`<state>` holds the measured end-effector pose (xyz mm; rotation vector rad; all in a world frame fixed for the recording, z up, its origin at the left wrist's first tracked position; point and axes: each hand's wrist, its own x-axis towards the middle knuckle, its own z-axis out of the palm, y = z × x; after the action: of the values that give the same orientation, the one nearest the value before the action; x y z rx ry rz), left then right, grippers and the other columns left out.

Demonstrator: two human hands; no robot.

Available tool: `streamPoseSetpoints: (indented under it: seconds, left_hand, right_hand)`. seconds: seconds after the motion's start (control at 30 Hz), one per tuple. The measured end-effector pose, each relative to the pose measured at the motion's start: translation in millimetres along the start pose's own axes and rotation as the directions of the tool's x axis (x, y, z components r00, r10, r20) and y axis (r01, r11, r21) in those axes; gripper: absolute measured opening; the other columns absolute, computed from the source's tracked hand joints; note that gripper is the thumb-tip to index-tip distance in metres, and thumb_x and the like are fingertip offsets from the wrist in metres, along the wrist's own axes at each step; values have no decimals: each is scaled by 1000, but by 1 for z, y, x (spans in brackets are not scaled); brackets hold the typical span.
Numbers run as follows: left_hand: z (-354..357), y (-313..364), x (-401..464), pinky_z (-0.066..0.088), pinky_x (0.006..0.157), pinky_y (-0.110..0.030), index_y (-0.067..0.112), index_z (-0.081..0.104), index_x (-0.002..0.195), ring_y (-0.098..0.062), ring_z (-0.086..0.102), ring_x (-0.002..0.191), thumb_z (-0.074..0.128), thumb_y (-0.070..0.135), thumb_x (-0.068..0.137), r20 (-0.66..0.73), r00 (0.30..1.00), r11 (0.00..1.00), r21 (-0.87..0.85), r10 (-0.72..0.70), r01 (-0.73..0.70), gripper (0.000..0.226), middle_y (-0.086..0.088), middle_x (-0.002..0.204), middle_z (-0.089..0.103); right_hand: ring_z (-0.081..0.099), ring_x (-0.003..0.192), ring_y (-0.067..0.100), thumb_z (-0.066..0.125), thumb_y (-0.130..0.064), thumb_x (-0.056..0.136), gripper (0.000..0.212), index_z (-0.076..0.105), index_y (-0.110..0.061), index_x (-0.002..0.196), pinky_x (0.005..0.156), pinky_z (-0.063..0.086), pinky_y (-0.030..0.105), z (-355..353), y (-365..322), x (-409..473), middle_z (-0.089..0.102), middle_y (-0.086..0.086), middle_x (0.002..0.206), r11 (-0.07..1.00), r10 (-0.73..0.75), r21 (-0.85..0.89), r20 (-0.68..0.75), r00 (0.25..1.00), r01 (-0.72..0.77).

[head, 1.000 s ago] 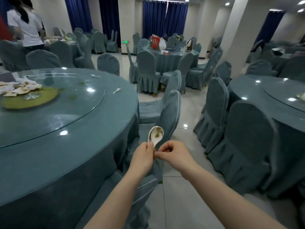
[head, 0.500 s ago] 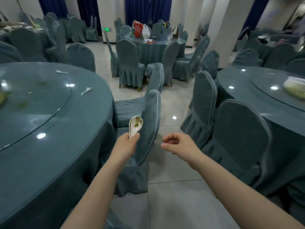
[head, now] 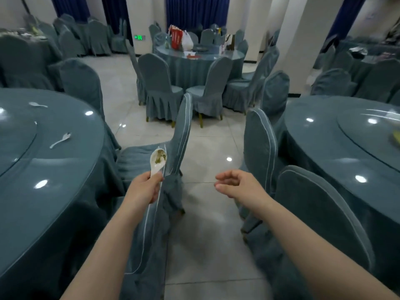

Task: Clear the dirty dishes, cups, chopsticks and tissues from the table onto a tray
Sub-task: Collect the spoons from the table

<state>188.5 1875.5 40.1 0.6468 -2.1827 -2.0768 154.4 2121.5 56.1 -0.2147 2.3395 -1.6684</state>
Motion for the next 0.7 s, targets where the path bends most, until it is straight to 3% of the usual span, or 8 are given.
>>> streamPoseSetpoints:
  seconds: [0.1,0.27,0.47,0.7]
  left_hand:
    - [17,9,46,24,46,-24,12,58,75,-10,30,44,52,20,91,-87,996,1000,-5,-10,10,19,7,47,37]
    - [14,38,117,28,44,-24,8,62,78,-14,33,46,55,20,87,-204,979,987,151,-22,54,17,0,54,40]
    - [6,70,231,24,48,-25,11,58,75,-14,31,48,53,17,88,-317,948,989,142,19,28,15,-1,57,39]
    - [-6,96,320,29,43,-20,7,67,80,-11,35,44,59,21,84,-423,906,982,173,7,74,17,8,45,41]
  right_hand:
    - [67,92,11,76,-19,80,23,66,-21,101,63,46,10,-36,-3,71,72,3,100,1000,-1,-20,67,998,3]
    - [63,84,12,73,-16,82,19,66,-18,100,67,49,18,-34,-14,173,71,10,104,1000,-19,-11,170,985,22]
    - [65,81,8,73,-17,82,15,66,-21,95,61,48,14,-25,-35,302,72,3,95,996,-64,-41,253,965,77]
    - [67,80,6,75,-19,81,16,67,-24,95,65,47,13,-11,-73,427,73,1,93,988,-115,-48,378,919,144]
